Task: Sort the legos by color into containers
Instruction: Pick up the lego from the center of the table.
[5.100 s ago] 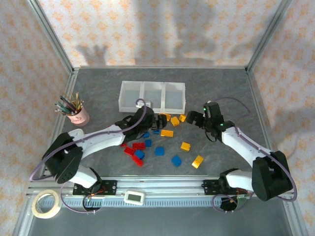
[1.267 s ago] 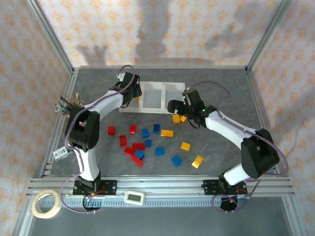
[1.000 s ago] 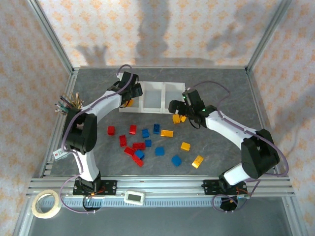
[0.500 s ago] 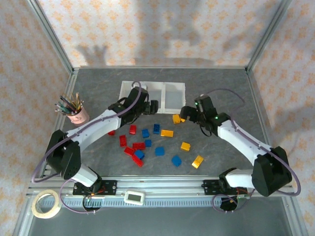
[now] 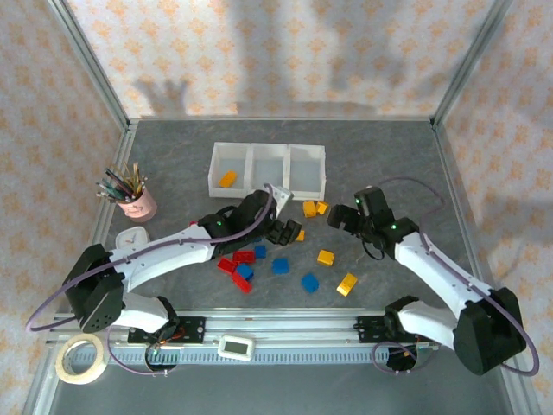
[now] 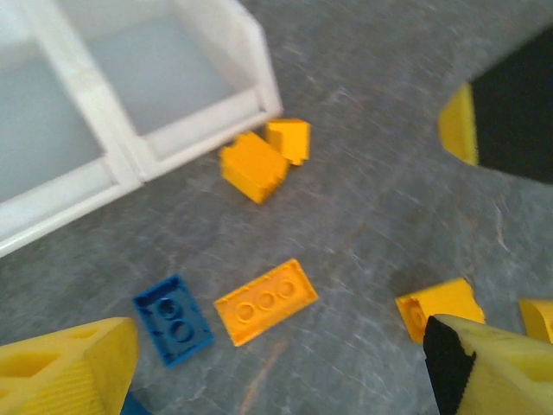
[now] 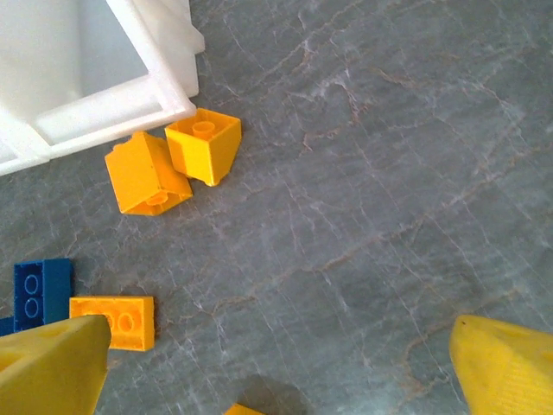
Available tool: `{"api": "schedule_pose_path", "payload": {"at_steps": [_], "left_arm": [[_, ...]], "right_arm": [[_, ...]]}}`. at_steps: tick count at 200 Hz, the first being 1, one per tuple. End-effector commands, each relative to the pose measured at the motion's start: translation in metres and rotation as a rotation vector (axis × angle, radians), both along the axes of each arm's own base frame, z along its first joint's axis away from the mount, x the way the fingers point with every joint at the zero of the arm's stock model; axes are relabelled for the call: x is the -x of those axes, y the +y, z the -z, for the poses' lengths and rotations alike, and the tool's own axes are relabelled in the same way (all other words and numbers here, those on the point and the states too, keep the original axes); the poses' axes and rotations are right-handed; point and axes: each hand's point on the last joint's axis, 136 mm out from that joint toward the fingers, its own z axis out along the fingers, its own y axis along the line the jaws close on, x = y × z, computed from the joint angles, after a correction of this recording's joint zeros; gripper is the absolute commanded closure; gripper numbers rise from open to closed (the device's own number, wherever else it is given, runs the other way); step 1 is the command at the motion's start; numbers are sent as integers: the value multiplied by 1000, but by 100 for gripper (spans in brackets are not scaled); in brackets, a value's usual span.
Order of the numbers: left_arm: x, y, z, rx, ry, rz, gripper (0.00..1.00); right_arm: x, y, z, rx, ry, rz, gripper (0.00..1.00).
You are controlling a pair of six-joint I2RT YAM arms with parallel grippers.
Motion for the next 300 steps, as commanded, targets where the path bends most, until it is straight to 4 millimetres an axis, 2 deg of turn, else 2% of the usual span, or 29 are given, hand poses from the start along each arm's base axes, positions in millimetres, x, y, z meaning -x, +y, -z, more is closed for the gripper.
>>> {"api": "schedule_pose_path", "payload": {"at_steps": [1, 33, 69, 102, 125, 181, 184, 189, 259, 300], "left_arm": [[16, -22, 10, -71, -52, 149, 12], [23, -40, 27, -149, -52, 245, 13], [18, -45, 59, -276, -21, 300, 14], [3, -41, 81, -398, 4, 320, 16], [-12, -40, 90, -389, 73, 332, 18], [-24, -35, 116, -438, 156, 379, 18], [-23, -36, 115, -430, 164, 389, 19], [-21, -35, 127, -431, 202, 406, 19], [-28, -32, 155, -479, 273, 401, 16], [-10, -28, 161, -453, 361, 393, 21]], "right_arm": [[10, -12, 4, -9, 13, 58, 0], [8, -20, 5, -57, 16, 91, 0], [4, -27, 6, -60, 12, 110, 0], [1, -24, 6, -69, 15, 101, 0], [1, -25, 5, -67, 12, 101, 0], [-1, -24, -1, -64, -4, 95, 0], [-1, -24, 0, -64, -2, 95, 0], [-2, -24, -1, -65, -4, 95, 0], [-3, -22, -1, -71, -7, 90, 0], [-5, -23, -1, -62, -10, 86, 0]]}}
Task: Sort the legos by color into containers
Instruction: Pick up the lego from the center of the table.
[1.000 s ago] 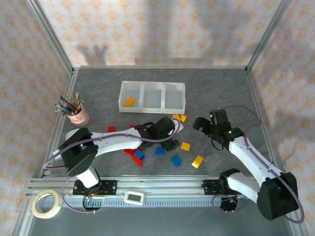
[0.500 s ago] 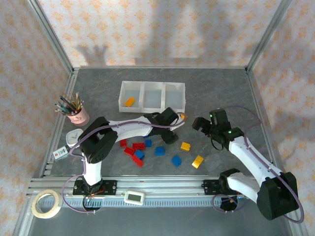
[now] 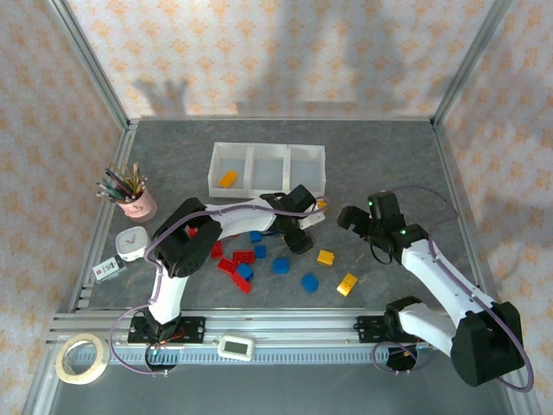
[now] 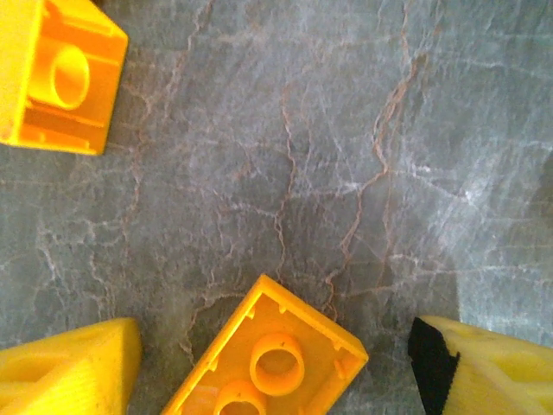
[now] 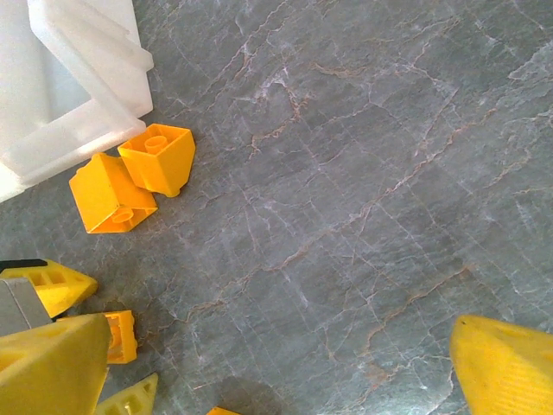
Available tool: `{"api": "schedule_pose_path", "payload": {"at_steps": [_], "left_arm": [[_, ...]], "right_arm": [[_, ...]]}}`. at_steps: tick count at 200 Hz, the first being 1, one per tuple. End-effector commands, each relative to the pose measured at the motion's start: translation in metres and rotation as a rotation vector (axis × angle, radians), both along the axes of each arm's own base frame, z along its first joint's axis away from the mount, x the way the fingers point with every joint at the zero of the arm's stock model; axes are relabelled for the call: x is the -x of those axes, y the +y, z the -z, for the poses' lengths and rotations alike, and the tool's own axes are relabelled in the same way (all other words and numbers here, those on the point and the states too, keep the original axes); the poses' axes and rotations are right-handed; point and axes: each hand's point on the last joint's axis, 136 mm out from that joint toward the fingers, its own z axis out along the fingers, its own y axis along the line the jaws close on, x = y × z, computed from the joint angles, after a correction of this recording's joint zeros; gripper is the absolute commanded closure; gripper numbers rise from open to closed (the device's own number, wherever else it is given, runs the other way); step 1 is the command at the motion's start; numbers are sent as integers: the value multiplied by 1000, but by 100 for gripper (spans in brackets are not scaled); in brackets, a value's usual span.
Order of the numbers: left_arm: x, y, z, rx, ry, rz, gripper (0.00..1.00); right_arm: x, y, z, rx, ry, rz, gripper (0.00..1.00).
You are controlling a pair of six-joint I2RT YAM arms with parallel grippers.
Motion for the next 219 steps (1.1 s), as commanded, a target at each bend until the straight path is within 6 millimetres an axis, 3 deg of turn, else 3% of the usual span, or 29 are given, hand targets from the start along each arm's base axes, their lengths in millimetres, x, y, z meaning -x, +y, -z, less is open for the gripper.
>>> {"api": "schedule_pose_path", "payload": {"at_steps": [1, 41, 85, 196, 219], "left_arm": [[18, 13, 17, -41, 88, -26, 21], [39, 25, 16, -39, 121, -55, 27], [43, 30, 13, -45, 113, -79, 29], [30, 18, 10, -16, 76, -94, 74], [25, 16, 4, -5, 58, -104, 78]], "right_arm": [[-8, 0, -9, 4, -34, -6, 0], [-9, 0, -8, 7, -36, -9, 0], [-11, 2, -8, 0, -32, -15, 0], [-13, 1, -12, 5, -47, -8, 0], [-14, 1, -14, 8, -51, -9, 0]]}}
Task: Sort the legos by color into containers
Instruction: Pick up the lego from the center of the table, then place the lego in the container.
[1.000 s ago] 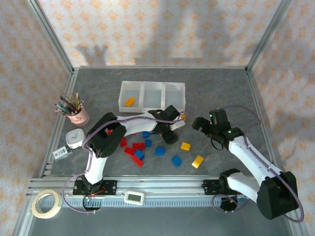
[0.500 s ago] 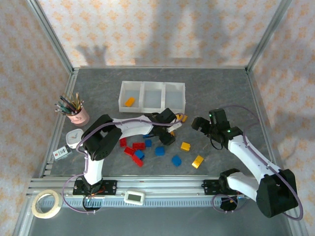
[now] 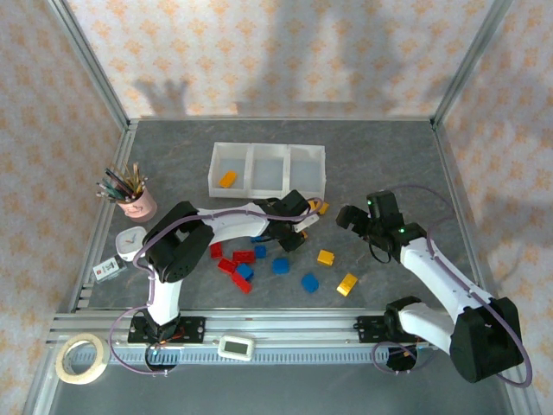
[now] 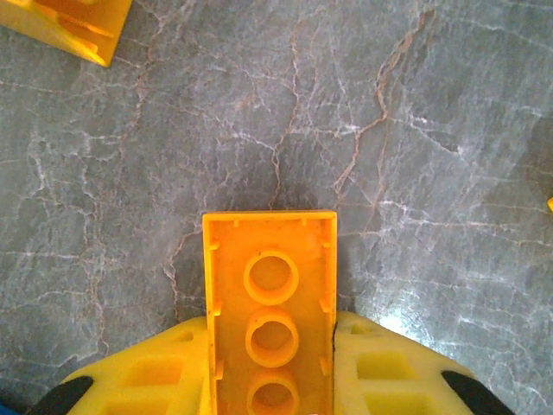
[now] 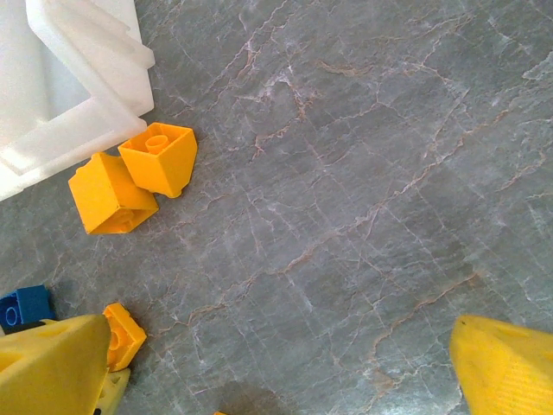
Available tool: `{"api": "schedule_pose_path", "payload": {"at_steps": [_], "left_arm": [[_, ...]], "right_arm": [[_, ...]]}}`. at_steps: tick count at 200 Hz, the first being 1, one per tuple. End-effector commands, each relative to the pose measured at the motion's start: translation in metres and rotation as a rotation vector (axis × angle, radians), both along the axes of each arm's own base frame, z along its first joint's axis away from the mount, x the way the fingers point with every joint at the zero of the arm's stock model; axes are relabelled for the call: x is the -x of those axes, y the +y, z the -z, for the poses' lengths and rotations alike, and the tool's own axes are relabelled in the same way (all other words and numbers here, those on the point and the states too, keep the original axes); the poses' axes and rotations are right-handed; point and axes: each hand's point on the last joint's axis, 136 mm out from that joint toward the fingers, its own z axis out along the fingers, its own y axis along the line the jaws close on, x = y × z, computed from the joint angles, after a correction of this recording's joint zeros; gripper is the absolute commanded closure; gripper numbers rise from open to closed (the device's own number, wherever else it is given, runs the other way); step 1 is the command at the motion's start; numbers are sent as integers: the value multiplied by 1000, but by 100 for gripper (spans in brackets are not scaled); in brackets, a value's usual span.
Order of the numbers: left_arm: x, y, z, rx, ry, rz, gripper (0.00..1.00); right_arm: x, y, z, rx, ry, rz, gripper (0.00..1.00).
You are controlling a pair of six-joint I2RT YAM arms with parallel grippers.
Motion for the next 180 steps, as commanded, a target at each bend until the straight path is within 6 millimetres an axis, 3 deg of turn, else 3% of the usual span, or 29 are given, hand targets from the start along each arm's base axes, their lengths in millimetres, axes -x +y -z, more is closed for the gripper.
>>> {"api": "schedule_pose_path", "payload": {"at_steps": [1, 37, 40, 55, 90, 113, 145, 161, 180], "left_arm": [[10, 5, 5, -40, 33, 1, 78], [-1, -1, -14, 9, -14, -35, 83], [-3, -2, -26, 31, -37, -43, 84], [-7, -3, -43, 72, -59, -68, 84], [-20, 7, -105, 230, -160, -169, 85], [-34, 36, -145, 323, -251, -305, 85], [-66, 99, -186, 388, -356, -584, 85], [-83, 131, -196, 400, -387, -728, 85], [-104, 166, -193, 383, -400, -875, 85]], "right_arm": [[-11, -1, -17, 10, -54, -2, 0], [-16, -4, -28, 33, -73, 0, 0], [-16, -3, -30, 32, -77, -1, 0], [-20, -2, -39, 34, -92, -9, 0], [-31, 4, -57, 37, -119, -46, 0], [-40, 14, -67, 16, -131, -83, 0], [-56, 34, -80, -32, -167, -131, 0], [-63, 49, -77, -39, -161, -161, 0], [-69, 69, -75, -35, -169, -200, 0]]}}
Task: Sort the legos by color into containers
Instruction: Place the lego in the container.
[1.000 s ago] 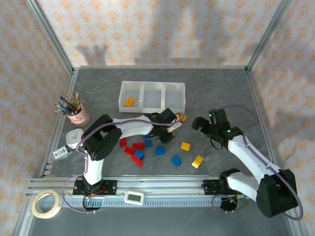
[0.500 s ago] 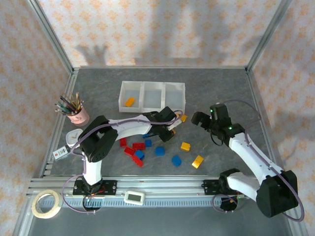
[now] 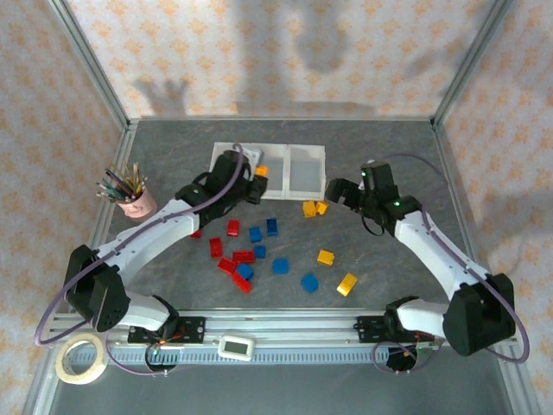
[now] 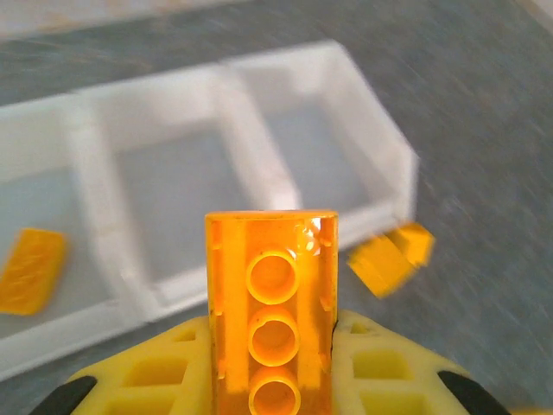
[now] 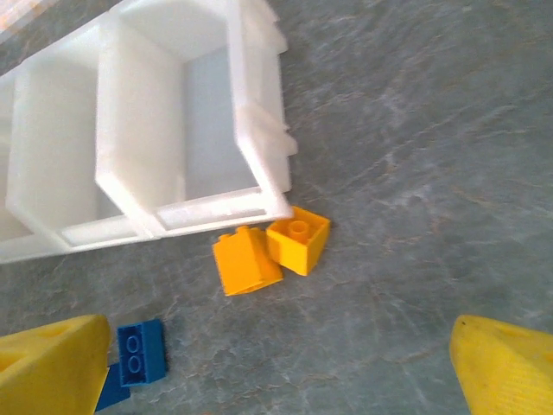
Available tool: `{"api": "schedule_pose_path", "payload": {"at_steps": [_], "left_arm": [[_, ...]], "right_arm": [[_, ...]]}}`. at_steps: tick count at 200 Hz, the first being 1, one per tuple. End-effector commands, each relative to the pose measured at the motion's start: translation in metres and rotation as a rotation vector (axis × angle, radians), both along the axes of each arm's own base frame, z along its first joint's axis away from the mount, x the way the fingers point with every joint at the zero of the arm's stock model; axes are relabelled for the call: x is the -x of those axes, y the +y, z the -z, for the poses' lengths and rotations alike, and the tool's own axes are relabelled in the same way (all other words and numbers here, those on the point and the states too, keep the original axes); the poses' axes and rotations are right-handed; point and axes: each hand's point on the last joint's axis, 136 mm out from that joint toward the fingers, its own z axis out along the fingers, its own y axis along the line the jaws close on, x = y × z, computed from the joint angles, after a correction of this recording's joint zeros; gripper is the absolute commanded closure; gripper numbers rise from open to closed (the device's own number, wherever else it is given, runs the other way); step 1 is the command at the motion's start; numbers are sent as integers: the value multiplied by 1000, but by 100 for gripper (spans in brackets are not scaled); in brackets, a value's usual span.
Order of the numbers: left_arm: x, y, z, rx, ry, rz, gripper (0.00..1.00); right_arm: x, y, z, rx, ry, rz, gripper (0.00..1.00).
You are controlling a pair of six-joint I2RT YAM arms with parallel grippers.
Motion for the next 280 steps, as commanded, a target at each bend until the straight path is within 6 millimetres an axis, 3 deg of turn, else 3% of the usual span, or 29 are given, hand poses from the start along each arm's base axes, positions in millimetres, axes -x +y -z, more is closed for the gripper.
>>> {"api": "schedule_pose_path", "payload": {"at_steps": [1, 18, 58, 104, 106, 112, 135, 175, 227, 244, 247, 253, 280], "left_arm": [[-25, 44, 3, 36, 18, -241, 85], [-44, 67, 14, 62, 62, -339, 86], [-93, 88, 46, 58, 120, -471, 89], [-135, 105, 74, -30, 149, -577, 86], [-136, 106, 85, -42, 168, -580, 86], [-140, 108, 91, -48, 178, -587, 85], [-151, 105, 101, -40, 182, -569, 76], [-155, 104, 104, -59, 194, -552, 56], [-146, 107, 75, -50, 158, -551, 41], [-138, 101, 69, -31, 170, -527, 40], [-135, 99, 57, -12, 151, -518, 39], [-130, 95, 52, 2, 147, -503, 38], [-101, 70, 41, 57, 147, -428, 36]], "right_arm": [[-12, 28, -12, -16, -54, -65, 0], [-17, 47, -9, -19, -59, -101, 0], [-28, 74, -5, -44, -75, -135, 0], [-34, 74, 5, -9, -58, -125, 0], [-34, 74, 5, -7, -58, -126, 0], [-34, 73, 6, -5, -58, -126, 0], [-34, 73, 7, 6, -55, -128, 0], [-38, 73, 3, 18, -67, -129, 0], [-38, 66, -4, 53, -84, -119, 0], [-35, 60, -5, 64, -85, -105, 0], [-34, 59, -5, 65, -83, -101, 0], [-33, 55, -6, 66, -82, -90, 0], [-25, 38, -1, 53, -56, -46, 0]]}}
